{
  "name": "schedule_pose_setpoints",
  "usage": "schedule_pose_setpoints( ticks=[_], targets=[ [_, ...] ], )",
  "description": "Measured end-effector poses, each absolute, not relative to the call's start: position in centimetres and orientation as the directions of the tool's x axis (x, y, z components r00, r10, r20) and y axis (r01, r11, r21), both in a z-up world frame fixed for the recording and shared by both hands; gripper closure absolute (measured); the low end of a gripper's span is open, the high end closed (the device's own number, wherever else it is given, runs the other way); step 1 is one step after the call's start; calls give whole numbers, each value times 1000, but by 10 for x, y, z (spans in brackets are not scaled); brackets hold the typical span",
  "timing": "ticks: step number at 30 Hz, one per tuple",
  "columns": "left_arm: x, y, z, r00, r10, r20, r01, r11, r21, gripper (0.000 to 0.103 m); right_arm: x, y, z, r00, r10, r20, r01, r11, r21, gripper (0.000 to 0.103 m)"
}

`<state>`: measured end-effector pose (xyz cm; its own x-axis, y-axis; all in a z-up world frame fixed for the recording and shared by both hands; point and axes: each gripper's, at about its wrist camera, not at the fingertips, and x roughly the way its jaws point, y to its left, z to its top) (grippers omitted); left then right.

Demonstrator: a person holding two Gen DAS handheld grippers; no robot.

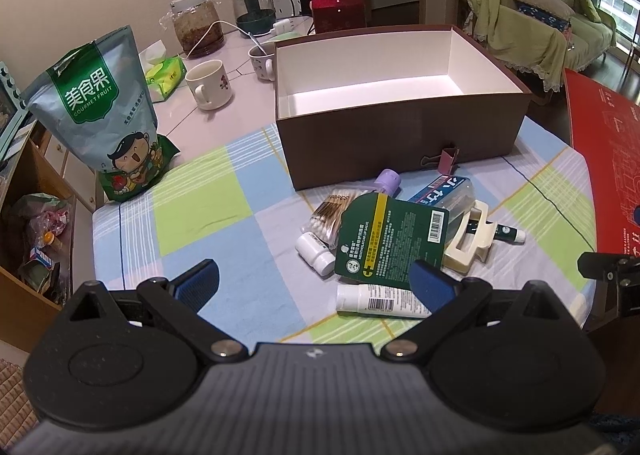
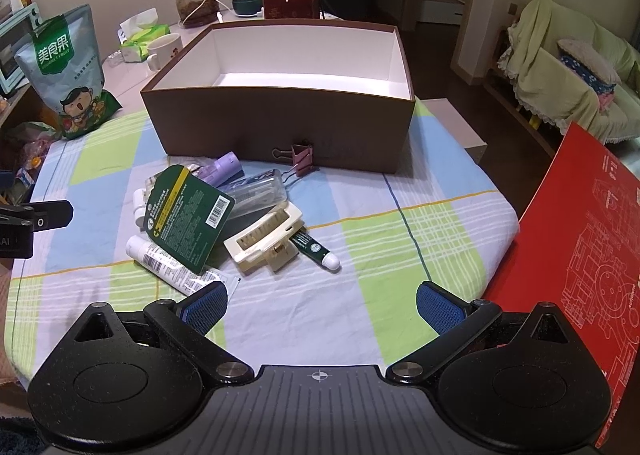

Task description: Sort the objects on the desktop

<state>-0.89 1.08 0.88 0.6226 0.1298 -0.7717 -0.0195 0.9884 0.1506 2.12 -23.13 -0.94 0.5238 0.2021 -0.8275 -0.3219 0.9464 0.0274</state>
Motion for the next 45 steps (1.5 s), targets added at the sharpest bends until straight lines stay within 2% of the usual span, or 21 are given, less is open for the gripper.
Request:
schedule_pose_setpoints(
  ticks=[28, 45],
  targets=[
    [-16, 18, 4, 616, 126, -777, -40, 991, 129, 2, 20, -226, -12, 523, 213, -825, -338, 941, 29, 0],
    [-9, 24, -17, 601, 109, -792, -20, 992, 121, 2, 24, -228, -22, 548, 283, -787, -409, 912, 43, 0]
  ],
)
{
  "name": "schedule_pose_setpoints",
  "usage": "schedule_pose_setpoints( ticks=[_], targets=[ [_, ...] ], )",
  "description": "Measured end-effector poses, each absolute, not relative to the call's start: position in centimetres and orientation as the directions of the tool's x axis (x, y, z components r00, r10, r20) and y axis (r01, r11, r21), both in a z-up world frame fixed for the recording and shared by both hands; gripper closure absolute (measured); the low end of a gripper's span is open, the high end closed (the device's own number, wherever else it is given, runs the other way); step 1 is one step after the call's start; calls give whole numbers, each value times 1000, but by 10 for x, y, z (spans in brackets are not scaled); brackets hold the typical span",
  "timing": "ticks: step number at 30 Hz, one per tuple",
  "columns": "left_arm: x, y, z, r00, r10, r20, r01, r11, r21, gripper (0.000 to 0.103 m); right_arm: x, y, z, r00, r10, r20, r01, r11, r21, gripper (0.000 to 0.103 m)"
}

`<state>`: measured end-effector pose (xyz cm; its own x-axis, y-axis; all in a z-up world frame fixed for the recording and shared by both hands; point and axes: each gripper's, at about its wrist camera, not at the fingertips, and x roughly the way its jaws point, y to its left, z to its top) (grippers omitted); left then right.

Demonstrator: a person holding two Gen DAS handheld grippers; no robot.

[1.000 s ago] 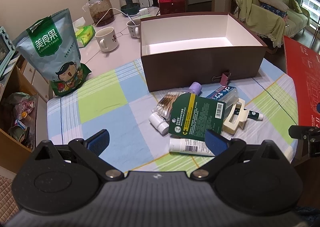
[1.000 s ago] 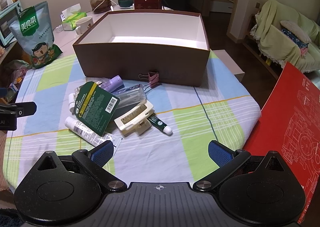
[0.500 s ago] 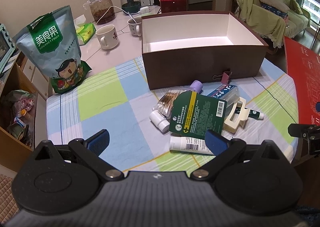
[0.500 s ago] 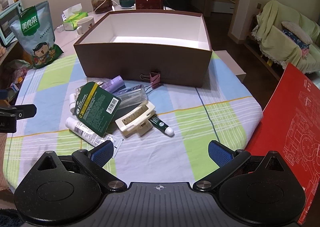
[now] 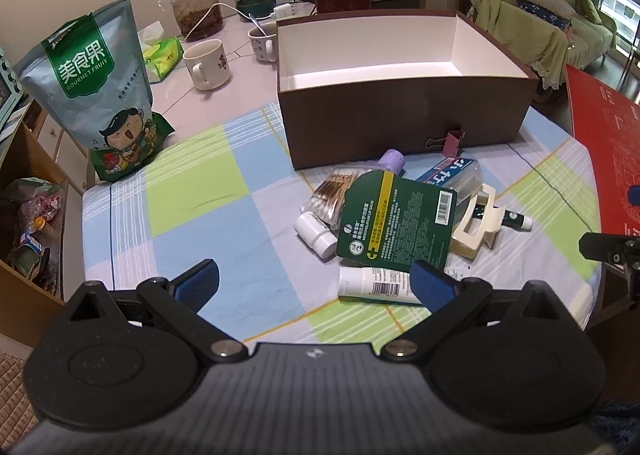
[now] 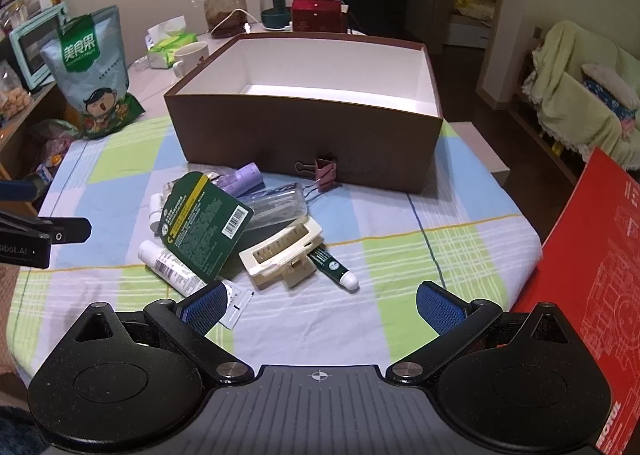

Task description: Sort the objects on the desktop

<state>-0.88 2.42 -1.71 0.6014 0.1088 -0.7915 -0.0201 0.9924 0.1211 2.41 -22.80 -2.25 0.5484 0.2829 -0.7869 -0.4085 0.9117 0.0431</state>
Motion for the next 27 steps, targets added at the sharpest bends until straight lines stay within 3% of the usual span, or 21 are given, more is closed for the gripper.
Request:
schedule_pose_setpoints(
  ticks=[27],
  targets=[
    [26, 39, -56, 568, 45, -822, 36, 996, 79, 3, 65, -231, -73, 500, 396, -770, -492, 862, 123, 1]
  ],
)
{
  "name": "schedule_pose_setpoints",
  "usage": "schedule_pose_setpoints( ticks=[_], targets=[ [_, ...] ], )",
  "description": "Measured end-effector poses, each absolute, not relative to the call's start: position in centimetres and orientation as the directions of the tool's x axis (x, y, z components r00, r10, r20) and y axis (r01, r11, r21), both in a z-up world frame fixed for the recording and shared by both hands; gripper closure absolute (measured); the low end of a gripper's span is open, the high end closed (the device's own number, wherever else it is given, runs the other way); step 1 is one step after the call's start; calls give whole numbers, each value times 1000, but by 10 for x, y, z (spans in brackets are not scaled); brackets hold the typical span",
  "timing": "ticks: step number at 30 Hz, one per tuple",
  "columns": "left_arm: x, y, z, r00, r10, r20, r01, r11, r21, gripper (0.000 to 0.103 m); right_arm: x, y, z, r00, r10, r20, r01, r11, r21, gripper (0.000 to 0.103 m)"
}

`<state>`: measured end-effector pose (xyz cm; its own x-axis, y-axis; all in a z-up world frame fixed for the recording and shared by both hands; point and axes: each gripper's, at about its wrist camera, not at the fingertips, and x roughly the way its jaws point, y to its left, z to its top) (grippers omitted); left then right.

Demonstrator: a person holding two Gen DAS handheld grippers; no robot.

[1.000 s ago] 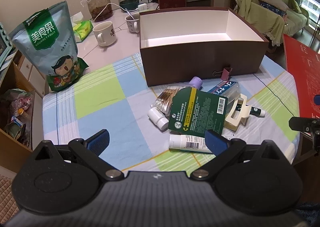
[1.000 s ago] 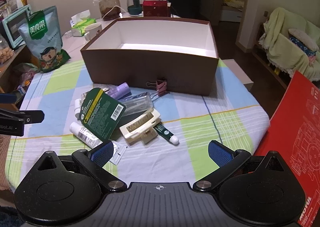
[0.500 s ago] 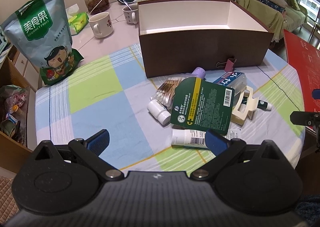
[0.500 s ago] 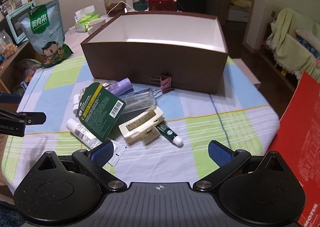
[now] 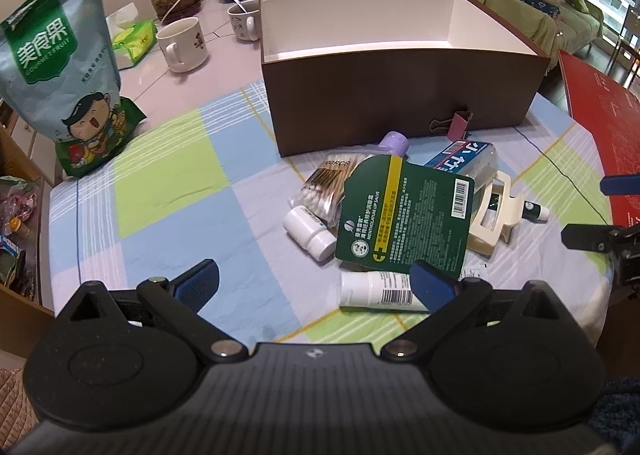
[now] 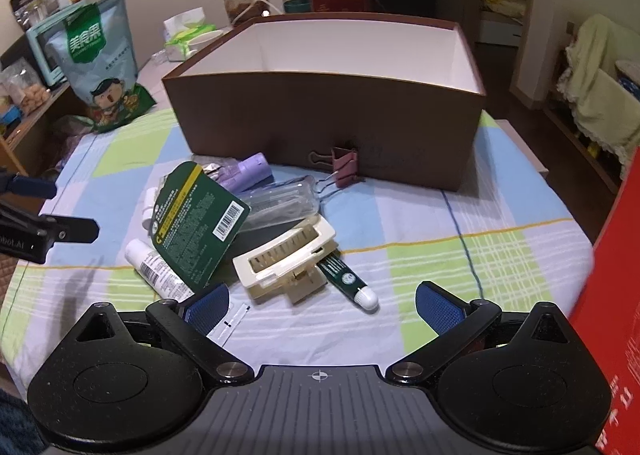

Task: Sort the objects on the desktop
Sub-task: 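Close the right gripper on the cream clip while the left gripper nears the pill bottle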

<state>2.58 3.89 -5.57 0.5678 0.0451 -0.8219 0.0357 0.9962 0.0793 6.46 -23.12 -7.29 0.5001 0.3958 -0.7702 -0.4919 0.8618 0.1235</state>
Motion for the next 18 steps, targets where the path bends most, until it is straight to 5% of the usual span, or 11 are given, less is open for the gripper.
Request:
schedule_pose_setpoints(
  ticks=[3, 5, 11, 14, 18],
  targets=[
    [32, 39, -60, 558, 37, -829, 47, 996, 76, 3, 68, -228, -79, 494, 420, -761, -534, 837, 115, 5],
    [37, 39, -63, 552, 34, -833, 52, 996, 75, 3, 72, -224, -84, 481, 433, -762, -560, 821, 113, 27],
    [48, 44, -70, 537, 25, -844, 51, 997, 61, 4, 82, -212, -100, 453, 436, -777, -618, 782, 79, 28],
    [52, 48, -74, 525, 21, -851, 46, 998, 52, 5, 88, -206, -107, 431, 440, -788, -648, 759, 69, 44],
    [56, 54, -79, 505, 17, -863, 30, 999, 37, 5, 92, -200, -114, 419, 440, -794, -680, 731, 46, 44]
  ],
)
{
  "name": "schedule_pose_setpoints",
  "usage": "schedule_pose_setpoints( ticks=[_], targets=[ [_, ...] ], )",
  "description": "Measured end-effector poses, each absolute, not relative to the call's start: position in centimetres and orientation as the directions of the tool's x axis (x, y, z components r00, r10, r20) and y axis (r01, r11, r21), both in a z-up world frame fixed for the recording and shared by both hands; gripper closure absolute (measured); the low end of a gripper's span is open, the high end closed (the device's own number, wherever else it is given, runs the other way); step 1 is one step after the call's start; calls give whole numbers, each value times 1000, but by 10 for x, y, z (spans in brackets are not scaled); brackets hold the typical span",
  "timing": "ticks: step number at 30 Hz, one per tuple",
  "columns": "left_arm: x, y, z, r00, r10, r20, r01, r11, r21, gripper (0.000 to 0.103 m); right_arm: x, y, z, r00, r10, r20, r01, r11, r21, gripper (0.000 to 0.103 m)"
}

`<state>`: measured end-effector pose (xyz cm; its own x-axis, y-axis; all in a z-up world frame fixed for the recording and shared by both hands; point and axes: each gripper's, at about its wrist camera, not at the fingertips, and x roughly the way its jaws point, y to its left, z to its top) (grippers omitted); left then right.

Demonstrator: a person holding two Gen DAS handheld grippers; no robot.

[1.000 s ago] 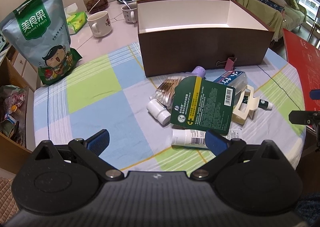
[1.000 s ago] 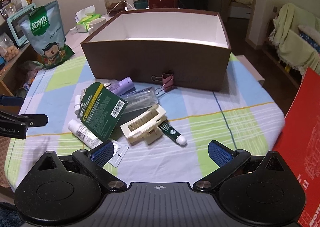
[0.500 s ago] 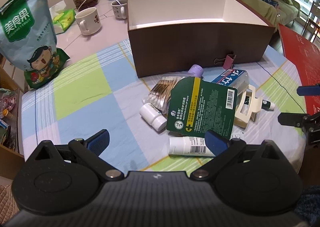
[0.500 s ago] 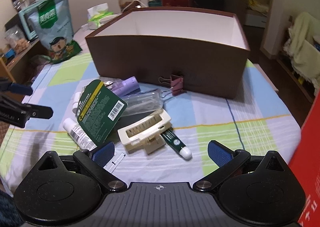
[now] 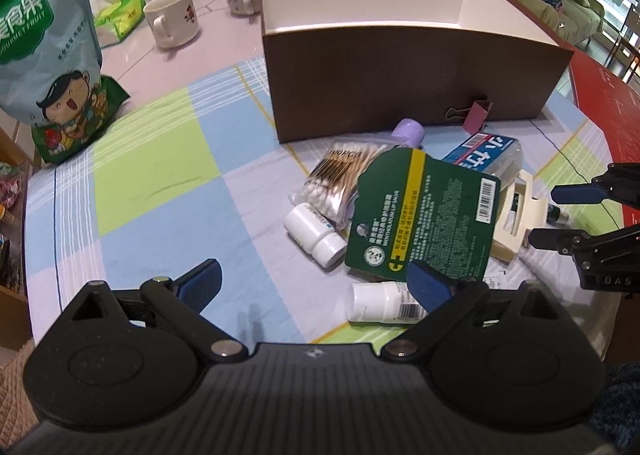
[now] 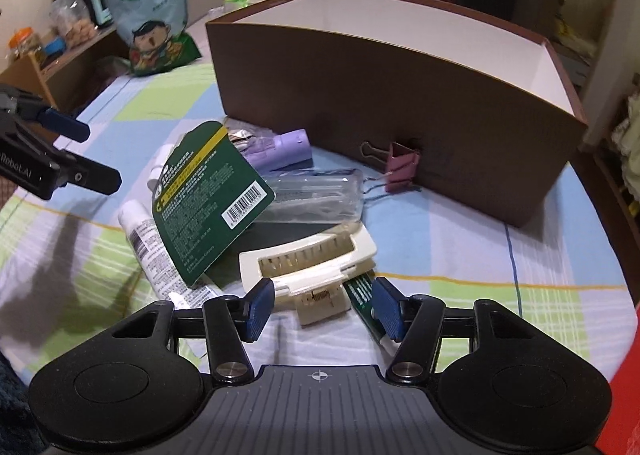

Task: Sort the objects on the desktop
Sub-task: 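Close the right gripper on the cream clip while the left gripper nears the pill bottle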

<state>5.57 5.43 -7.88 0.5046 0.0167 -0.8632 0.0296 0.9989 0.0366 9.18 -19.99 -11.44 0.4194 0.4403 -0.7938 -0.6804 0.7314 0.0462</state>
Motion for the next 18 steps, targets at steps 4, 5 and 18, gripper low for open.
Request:
schedule_pose_setpoints(
  ticks=[4, 5, 18],
  targets=[
    [57, 58, -84, 490, 12, -872, 20, 999, 26, 6, 94, -193, -121, 413, 444, -795, -714, 700, 20, 46],
    [58, 59, -86, 486, 11, -874, 18, 1000, 23, 6, 95, -190, -123, 407, 443, -799, -723, 690, 15, 54],
    [48, 54, -101, 477, -33, -878, 101, 995, 17, 11, 93, -192, -121, 356, 481, -801, -760, 648, 51, 83]
  ],
)
